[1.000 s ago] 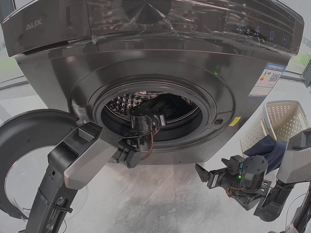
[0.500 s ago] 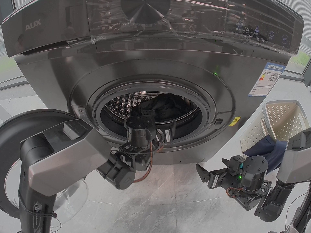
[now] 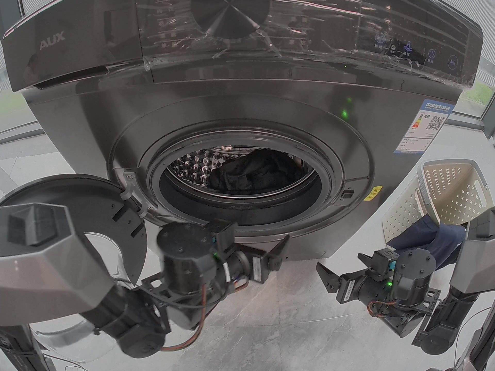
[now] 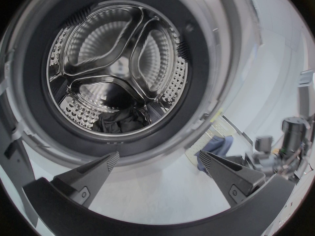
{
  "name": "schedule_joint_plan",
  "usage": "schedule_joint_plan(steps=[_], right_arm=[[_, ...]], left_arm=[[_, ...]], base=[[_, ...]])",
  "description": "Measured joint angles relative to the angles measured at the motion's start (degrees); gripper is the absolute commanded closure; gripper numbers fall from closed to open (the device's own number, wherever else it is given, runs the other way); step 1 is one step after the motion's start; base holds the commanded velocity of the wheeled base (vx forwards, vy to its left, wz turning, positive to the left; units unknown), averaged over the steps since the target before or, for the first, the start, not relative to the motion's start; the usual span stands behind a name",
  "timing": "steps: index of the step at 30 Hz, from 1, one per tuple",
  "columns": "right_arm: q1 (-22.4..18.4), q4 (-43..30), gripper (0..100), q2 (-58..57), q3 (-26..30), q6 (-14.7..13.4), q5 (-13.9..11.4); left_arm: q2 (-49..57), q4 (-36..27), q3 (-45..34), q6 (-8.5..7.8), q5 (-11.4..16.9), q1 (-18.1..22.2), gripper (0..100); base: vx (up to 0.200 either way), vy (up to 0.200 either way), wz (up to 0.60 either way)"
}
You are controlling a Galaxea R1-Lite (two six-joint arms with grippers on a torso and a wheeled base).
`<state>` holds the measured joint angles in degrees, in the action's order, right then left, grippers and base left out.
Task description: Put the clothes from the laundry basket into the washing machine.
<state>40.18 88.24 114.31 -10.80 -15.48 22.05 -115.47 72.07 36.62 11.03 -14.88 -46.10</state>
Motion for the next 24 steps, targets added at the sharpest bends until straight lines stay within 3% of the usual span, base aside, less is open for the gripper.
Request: schedule_joint_plan(steps=[9,16,20,24], right_arm=[[0.74,-0.13,0,-7.45,5.85,0.05,-0.02],[0.67,-2.27,0,-16.96,9.33,0.88,0.20],[0.37,-6.36,0,-22.58,9.70,1.55,0.24],[-0.44,-12.89,0,-28.78,9.79,1.99,0.17]], left_arm=[[17.54,2.57,-20.44,-0.23,2.95,-5.79,0],[31.46,2.62,-31.50,-0.48,3.36,-7.03,0],[38.57,-0.55,-34.56,-1.16,3.07,-6.78,0],[46.13,-7.05,-35.36,-2.56,3.12,-4.88,0]], base=[[0.000,0.000,0.00],[0.000,0.000,0.00],[0.000,0.000,0.00],[-0.200,0.000,0.00]])
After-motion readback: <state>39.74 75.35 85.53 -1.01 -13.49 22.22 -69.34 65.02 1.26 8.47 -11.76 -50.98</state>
